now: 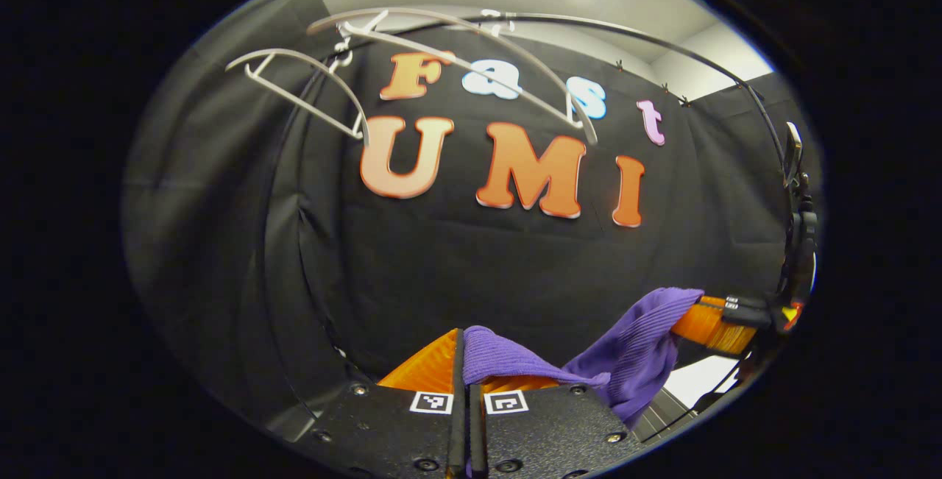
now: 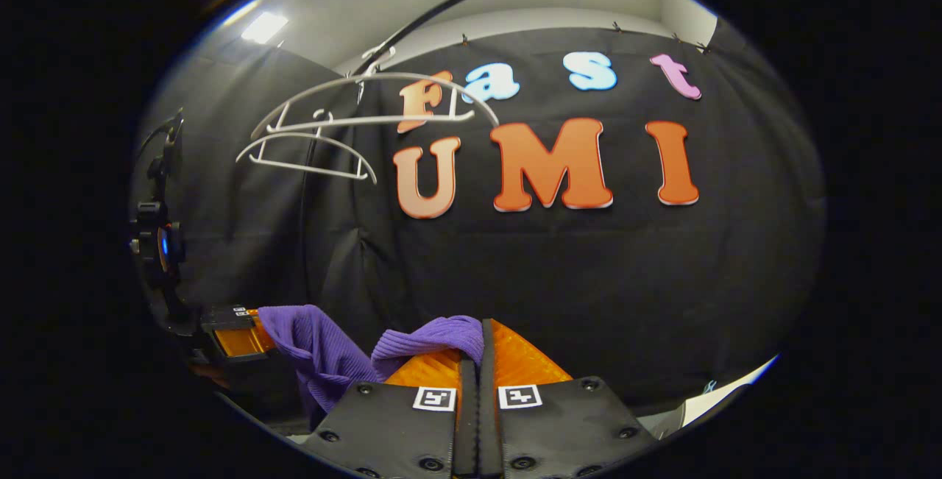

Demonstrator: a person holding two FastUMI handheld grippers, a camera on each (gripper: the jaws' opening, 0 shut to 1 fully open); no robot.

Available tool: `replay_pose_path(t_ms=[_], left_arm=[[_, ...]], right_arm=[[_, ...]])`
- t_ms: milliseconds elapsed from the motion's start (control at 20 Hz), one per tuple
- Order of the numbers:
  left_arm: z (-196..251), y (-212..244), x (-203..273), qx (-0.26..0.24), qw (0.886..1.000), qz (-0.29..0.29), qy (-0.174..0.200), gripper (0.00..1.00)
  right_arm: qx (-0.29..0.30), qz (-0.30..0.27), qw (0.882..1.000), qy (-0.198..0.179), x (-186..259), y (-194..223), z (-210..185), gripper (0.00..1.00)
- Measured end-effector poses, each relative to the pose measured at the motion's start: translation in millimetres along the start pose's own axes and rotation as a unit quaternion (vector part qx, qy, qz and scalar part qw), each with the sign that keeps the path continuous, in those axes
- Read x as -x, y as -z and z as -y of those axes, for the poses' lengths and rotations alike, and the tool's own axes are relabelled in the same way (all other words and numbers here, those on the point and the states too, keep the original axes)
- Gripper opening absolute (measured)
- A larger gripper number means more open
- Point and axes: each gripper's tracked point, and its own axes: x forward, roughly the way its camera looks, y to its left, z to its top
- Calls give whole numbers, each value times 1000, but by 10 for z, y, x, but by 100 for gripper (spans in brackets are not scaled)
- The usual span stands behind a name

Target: Grasp the clothes on the hanger with both hands and then place them into the laundry hamper below.

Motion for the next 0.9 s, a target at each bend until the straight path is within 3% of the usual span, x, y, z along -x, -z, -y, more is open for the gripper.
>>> replay_pose_path(t_ms=[150, 300, 600, 750, 800, 850, 900], left_arm=[[98, 647, -155, 12, 998, -56, -2, 4], [206, 1288, -149, 39, 993, -110, 6, 5], [212, 2259, 60, 90, 975, -201, -12, 6], [93, 2563, 85, 104, 968, -227, -35, 17], [70, 2681, 134, 110, 964, -239, -39, 34], [50, 2766, 169, 119, 959, -252, -44, 50], [30, 2848, 189, 127, 955, -265, -48, 51]], right_arm=[[-29, -60, 997, 34, 19, 840, 300, 8], [-49, -112, 991, 57, -75, 1415, 441, 8], [-42, -211, 974, 66, 176, 2453, 384, 8], [-36, -244, 967, 63, 190, 2733, 336, 11], [-33, -254, 965, 65, 203, 2814, 326, 8], [-28, -265, 962, 64, 241, 2902, 331, 22], [-21, -274, 959, 68, 264, 3026, 352, 28]])
